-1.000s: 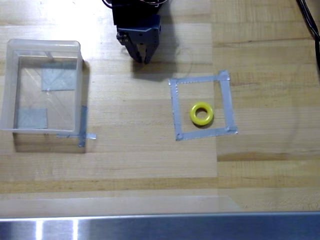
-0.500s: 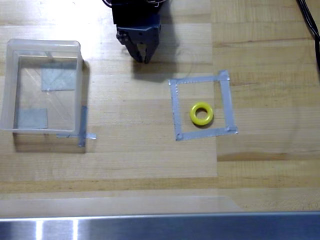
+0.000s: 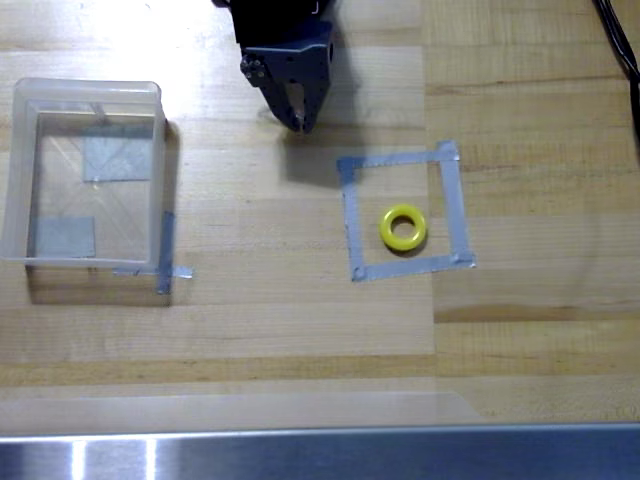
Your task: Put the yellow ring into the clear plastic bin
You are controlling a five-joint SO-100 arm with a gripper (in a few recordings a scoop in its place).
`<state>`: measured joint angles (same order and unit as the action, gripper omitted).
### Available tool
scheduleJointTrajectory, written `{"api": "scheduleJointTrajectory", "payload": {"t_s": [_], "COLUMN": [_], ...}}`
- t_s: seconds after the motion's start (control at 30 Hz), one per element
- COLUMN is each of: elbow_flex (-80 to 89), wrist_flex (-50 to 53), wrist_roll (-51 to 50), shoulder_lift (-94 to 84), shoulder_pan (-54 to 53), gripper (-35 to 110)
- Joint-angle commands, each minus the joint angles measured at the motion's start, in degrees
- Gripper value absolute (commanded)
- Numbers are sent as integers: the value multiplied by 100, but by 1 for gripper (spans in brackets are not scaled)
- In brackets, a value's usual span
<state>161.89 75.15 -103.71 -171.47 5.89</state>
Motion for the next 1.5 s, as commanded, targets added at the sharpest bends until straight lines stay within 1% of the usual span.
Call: {"api": "scheduleJointTrajectory", "payload": {"t_s": [0.0,0.17,0.27,0.37,0.53,0.67,0.87,1.0,1.17,1.33,1.47], "elbow_flex": [-1652,-3639,-4693,-5563,-6460,-6829,-6961,-6917,-6917,-6917,-6935], "wrist_flex": [-255,-272,-264,-264,-264,-264,-352,-343,-343,-360,-404], "wrist_roll": [-79,-18,-18,-18,-70,-79,-79,-79,-79,-88,-264], "shoulder_lift": [2048,4772,5968,6794,7523,7849,8323,8561,8763,8938,9149], "shoulder_pan": [264,756,1081,1318,1573,1600,1600,1608,1617,1872,1934], "gripper": [2,2,3,3,3,4,19,26,26,26,26]}}
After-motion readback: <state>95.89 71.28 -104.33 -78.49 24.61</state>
